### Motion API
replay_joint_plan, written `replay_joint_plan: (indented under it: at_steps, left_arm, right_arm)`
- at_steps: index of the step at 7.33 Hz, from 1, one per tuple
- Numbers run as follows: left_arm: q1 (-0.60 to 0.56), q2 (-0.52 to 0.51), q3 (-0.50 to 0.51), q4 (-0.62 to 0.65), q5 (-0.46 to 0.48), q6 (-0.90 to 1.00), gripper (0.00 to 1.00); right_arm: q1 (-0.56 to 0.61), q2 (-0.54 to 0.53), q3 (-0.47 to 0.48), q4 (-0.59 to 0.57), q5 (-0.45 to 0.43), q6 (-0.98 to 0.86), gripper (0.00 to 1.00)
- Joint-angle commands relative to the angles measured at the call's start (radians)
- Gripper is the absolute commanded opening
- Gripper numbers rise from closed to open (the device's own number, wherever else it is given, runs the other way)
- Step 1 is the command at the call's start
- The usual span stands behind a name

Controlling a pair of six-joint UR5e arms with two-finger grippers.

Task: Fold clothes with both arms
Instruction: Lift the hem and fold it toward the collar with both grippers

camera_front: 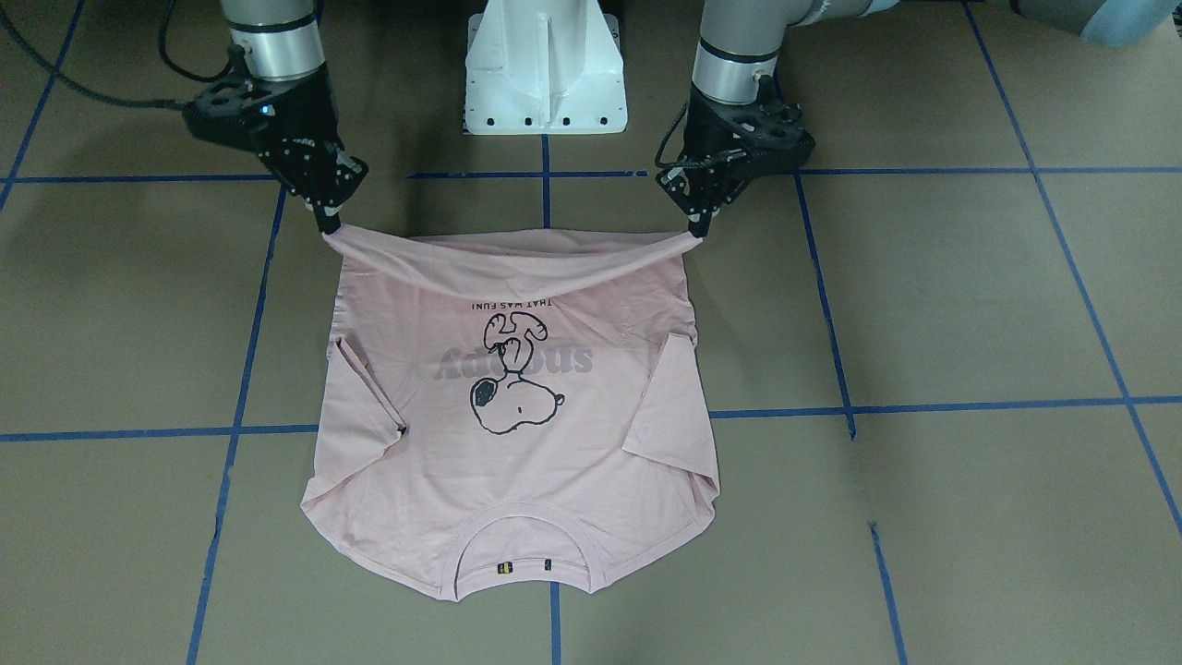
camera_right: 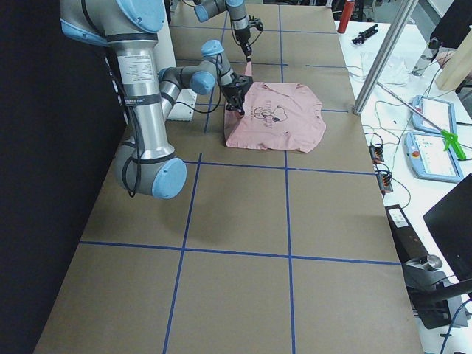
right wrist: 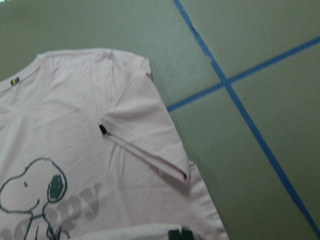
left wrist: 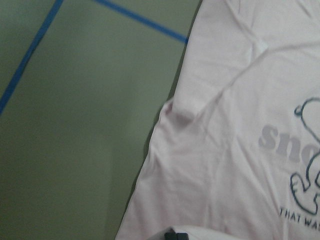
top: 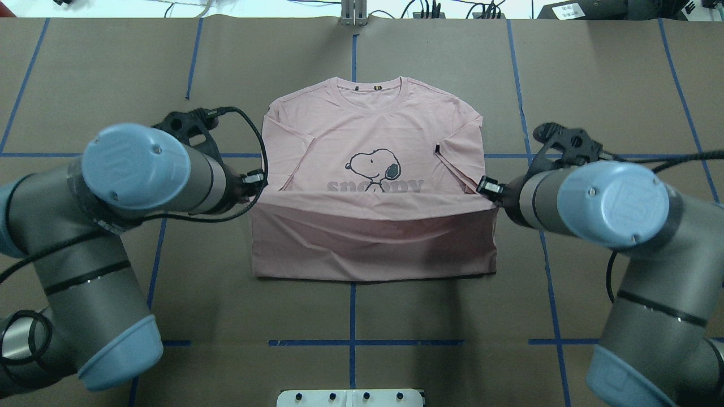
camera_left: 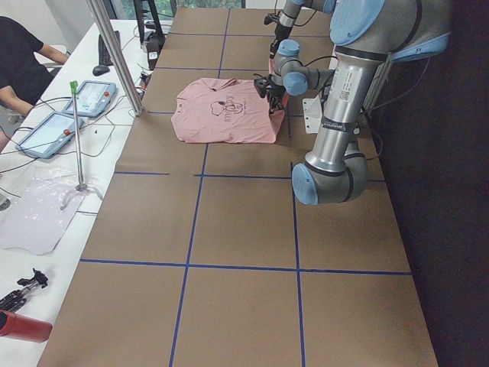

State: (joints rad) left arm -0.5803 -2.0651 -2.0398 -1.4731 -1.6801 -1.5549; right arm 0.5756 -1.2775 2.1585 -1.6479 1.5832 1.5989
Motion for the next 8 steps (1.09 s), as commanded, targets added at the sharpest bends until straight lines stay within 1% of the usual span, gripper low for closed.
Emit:
replay_joint_plan:
  at_steps: [1, 2, 3, 4, 5, 6, 7, 8]
  left_arm:
    - [-0.1, -0.065, 0.08, -0.024, 0.006, 0.052, 0.0]
    - [-0.111, -0.119, 0.164, -0.053, 0.054, 0.052, 0.0]
    - [-0.115, -0.177, 0.279, -0.097, 0.092, 0.052, 0.0]
    - [-0.119, -0.2, 0.381, -0.18, 0.135, 0.053, 0.0]
    - [-0.121, -0.225, 0.518, -0.287, 0.172, 0.061, 0.0]
    - [-0.119, -0.254, 0.629, -0.371, 0.184, 0.079, 0.0]
    - [-0.119, -0.266, 0.7, -0.428, 0.198, 0.081, 0.0]
    - [-0.119, -0.268, 0.748, -0.484, 0.21, 0.087, 0.0]
  right_arm:
    - [0.143, 0.099, -0.165, 0.003, 0.047, -0.144, 0.0]
    - [0.17, 0.149, -0.246, 0.01, 0.047, -0.178, 0.0]
    - [0.197, 0.202, -0.329, 0.013, 0.047, -0.209, 0.0]
    - [0.205, 0.27, -0.43, 0.014, 0.049, -0.221, 0.0]
    - [0.207, 0.34, -0.541, 0.016, 0.049, -0.224, 0.0]
    - [0.207, 0.381, -0.651, 0.096, 0.049, -0.221, 0.0]
    - [0.205, 0.395, -0.758, 0.214, 0.05, -0.218, 0.0]
    - [0.207, 0.4, -0.797, 0.245, 0.05, -0.22, 0.0]
